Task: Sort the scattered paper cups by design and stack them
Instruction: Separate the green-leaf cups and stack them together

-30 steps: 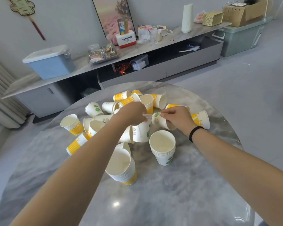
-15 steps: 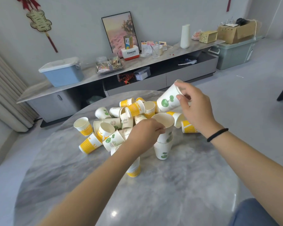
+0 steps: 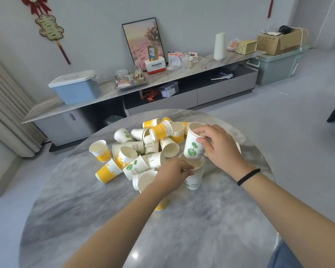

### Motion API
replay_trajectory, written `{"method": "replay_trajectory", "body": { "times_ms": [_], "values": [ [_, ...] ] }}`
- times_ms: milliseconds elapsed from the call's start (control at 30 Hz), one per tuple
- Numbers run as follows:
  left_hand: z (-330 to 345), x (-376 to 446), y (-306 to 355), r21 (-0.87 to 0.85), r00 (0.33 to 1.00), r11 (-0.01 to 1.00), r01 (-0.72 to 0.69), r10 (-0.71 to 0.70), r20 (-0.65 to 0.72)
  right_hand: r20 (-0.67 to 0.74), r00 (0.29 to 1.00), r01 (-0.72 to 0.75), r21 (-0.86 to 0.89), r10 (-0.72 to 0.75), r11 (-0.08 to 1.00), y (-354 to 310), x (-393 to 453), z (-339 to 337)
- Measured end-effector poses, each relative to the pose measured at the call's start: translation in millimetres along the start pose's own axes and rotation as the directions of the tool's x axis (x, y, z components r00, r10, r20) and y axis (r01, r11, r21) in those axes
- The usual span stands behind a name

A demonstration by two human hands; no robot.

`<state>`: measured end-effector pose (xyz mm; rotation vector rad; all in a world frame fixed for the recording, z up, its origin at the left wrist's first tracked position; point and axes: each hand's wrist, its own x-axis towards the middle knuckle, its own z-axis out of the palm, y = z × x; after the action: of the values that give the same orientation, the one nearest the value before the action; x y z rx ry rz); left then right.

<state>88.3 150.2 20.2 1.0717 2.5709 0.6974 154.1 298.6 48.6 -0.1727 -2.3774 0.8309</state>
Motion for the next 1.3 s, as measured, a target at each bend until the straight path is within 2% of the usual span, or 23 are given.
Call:
{"method": "replay_trajectory", "body": {
  "times_ms": [100,200,300,400,500,600,767,933,1100,1200,1300],
  "values": [
    [-2,-6,-5,-0.129,0.992,0.991,0.039,-0.054,-0.114,0.039,0.999,0.029,0.015,-0.030,0.999,-1,-5,8],
    [-7,-9,-11,-0.155,0.969,0.984,0.083,-0.116,-0.217,0.055,0.998,0.028,0.006,-0.028,1.000,1,-9,17],
    [-12,-8,-13,-0.182,0.962,0.981,0.069,-0.114,-0.247,0.106,0.994,0.023,-0.019,-0.021,1.000,5,-9,25],
    [-14,-4,-14,-0.194,0.964,0.976,0.101,-0.145,-0.225,0.205,0.978,0.063,-0.069,-0.047,0.996,11,-11,34],
    [-13,-1,-14,-0.242,0.973,0.958,0.153,-0.190,-0.135,0.287,0.957,0.058,-0.093,-0.029,0.994,11,-15,37],
    [-12,0,-16,-0.219,0.989,0.973,0.076,-0.103,-0.111,0.330,0.943,0.110,-0.161,-0.051,0.981,14,-16,44],
    [-11,1,-26,0.012,0.998,0.999,0.035,-0.034,-0.061,0.427,0.904,0.061,-0.097,-0.014,0.993,22,-14,49],
    [-16,-1,-30,-0.052,0.997,0.999,-0.010,0.007,-0.071,0.438,0.898,0.093,-0.116,-0.033,0.989,22,-10,44],
    [-44,15,-31,-0.203,0.995,0.977,0.067,-0.080,-0.056,0.312,0.949,0.102,-0.155,-0.049,0.983,17,17,39],
    [-54,34,-39,-0.131,0.981,0.981,0.143,-0.158,-0.113,0.357,0.934,0.073,-0.134,-0.021,0.988,20,45,52],
    [-53,52,-52,-0.078,0.973,0.974,0.212,-0.218,-0.080,0.411,0.912,0.024,-0.091,0.016,0.996,28,70,73]
  ]
}}
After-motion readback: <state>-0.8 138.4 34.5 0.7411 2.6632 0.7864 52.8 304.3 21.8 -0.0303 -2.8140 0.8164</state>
